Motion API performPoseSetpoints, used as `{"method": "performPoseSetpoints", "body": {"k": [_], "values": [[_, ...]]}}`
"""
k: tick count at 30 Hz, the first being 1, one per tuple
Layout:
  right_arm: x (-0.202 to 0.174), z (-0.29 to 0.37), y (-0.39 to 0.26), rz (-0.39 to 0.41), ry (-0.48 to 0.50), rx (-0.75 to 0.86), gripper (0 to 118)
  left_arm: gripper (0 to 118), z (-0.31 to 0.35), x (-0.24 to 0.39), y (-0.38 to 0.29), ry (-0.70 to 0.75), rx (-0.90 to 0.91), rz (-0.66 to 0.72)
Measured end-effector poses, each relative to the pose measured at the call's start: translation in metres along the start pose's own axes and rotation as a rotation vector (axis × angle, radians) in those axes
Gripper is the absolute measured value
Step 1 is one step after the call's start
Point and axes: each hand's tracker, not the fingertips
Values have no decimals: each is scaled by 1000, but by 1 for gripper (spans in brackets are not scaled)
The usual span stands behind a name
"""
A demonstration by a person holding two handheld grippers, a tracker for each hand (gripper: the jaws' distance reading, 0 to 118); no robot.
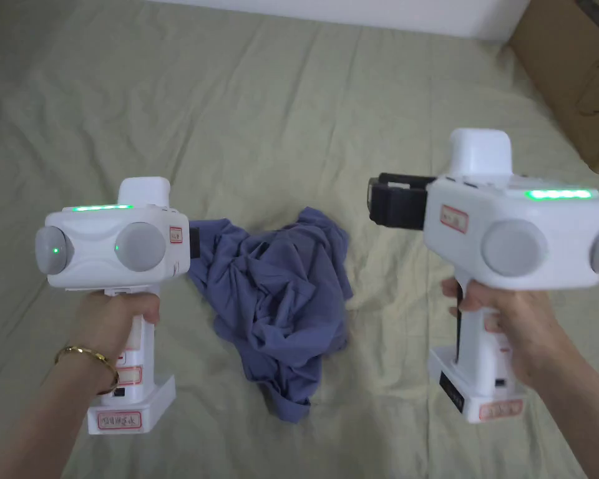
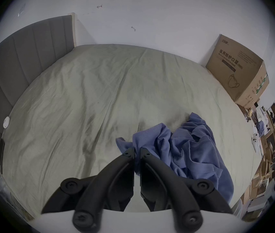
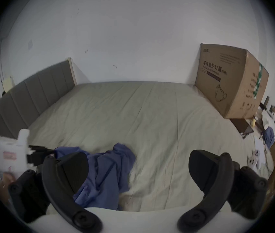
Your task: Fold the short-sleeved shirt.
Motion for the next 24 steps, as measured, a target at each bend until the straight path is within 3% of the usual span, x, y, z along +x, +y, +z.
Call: {"method": "performPoseSetpoints", "body": {"k": [7,15,16,17,20,21,24], "values": [[-48,-124,31,149,-9,-273,117,4,-7,-12,-14,0,-6,76],[-64,-235,7,-48,-9,-547,106,4,-15,-21,-16,-13,-13,110],[-65,-243,4,-47,-27,-557,101,4,-16,-22,-16,-14,-15,107],[-64,-249,2,-50,-27,-559,86,4,-18,-23,-16,-16,-17,105],[-59,-254,-2,-69,-22,-601,15,4,-22,-26,-16,-15,-25,105],[-55,-250,-2,-89,-14,-597,7,4,-24,-28,-16,-13,-29,110],[-38,-231,6,-146,31,-583,4,4,-27,-33,-17,-6,-46,149]]}}
